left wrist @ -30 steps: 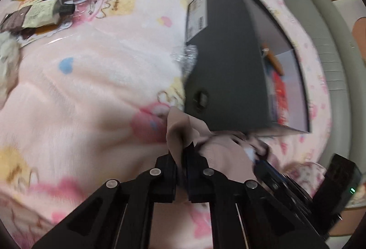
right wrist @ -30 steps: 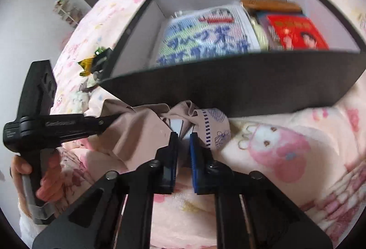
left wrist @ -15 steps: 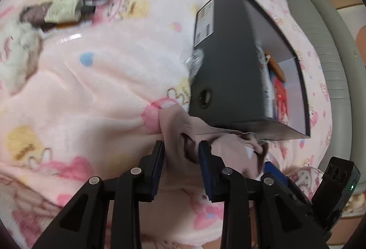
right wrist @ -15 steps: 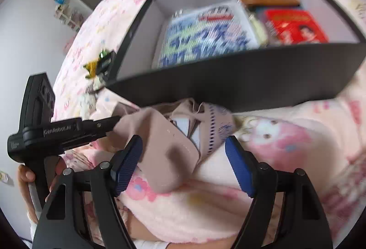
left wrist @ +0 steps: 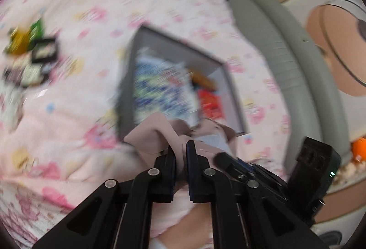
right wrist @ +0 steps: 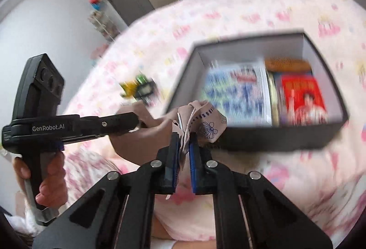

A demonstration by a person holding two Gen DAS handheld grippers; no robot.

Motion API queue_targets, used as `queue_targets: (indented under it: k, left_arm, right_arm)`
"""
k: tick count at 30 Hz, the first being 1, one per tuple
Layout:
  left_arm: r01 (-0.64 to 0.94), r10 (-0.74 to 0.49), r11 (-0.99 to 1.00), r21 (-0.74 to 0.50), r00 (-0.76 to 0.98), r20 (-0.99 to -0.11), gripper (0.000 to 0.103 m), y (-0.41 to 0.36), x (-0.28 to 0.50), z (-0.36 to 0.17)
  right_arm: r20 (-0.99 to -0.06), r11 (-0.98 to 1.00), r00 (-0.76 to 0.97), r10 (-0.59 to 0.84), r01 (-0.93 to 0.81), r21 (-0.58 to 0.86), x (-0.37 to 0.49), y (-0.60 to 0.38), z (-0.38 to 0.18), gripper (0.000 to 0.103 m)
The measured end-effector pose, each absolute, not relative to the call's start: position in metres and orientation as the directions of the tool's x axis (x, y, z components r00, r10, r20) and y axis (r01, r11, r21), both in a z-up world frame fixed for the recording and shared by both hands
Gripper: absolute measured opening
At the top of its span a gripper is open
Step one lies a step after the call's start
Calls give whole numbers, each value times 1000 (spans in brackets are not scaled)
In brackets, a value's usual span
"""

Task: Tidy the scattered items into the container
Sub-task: 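Carry the beige cloth with the left gripper toward the black box, then lower the beige cloth into the black box and open the left gripper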

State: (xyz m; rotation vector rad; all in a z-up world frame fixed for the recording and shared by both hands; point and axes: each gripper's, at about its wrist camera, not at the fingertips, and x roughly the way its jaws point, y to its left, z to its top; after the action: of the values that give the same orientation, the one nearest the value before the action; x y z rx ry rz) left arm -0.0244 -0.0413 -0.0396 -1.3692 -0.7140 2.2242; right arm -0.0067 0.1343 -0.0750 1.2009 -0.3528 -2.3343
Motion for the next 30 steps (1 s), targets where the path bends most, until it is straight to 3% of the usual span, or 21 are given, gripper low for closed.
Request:
queue_targets:
  k: [4,7,11,15,19,21,26,30]
  left_arm:
    - [-172,591,-791,-588,-467,-658,6,-30,-62,-3]
    - [-140,520,-837,-529,-504,-690,6,-20,-106,-5]
    - [-78,476,-863,-499,-453,-754,6,-10,-163,-32]
    - [-23,412,-896,-443,-417,-810,6,-5,-197,-72]
    - [13,387,-908,-420,-360,-849,6,-2,-213,-108]
    - [21,370,-916,-401,-343,-864,6,-1,-213,-118]
    - [-11,403,-908,-420,-307,-863,6,9,-212,-129]
    - [-60,429,-901,-430,-265,-864,6,28,-218,-135]
  right_arm:
    - [-653,-858,-557,-513,348,378,-48,146,-38,7]
    - [-676,-893,-585,-449,330,307,-91,155,-32,7]
    - [-729,-884,-501,-466,301,358,-156,167,-58,7]
    - [-799,-916,-452,-397,248,316,-202,172,-96,9]
    - [-812,-893,-373,-449,211,397,-216,185,-127,11]
    - [-828,-899,-352,-436,197,390,-218,187,-139,24]
    - [-853,-942,-400,-335,154,298,-211,202,-136,26]
    - [-817,-970,-523,-242,102,222,-199,223,-108,48]
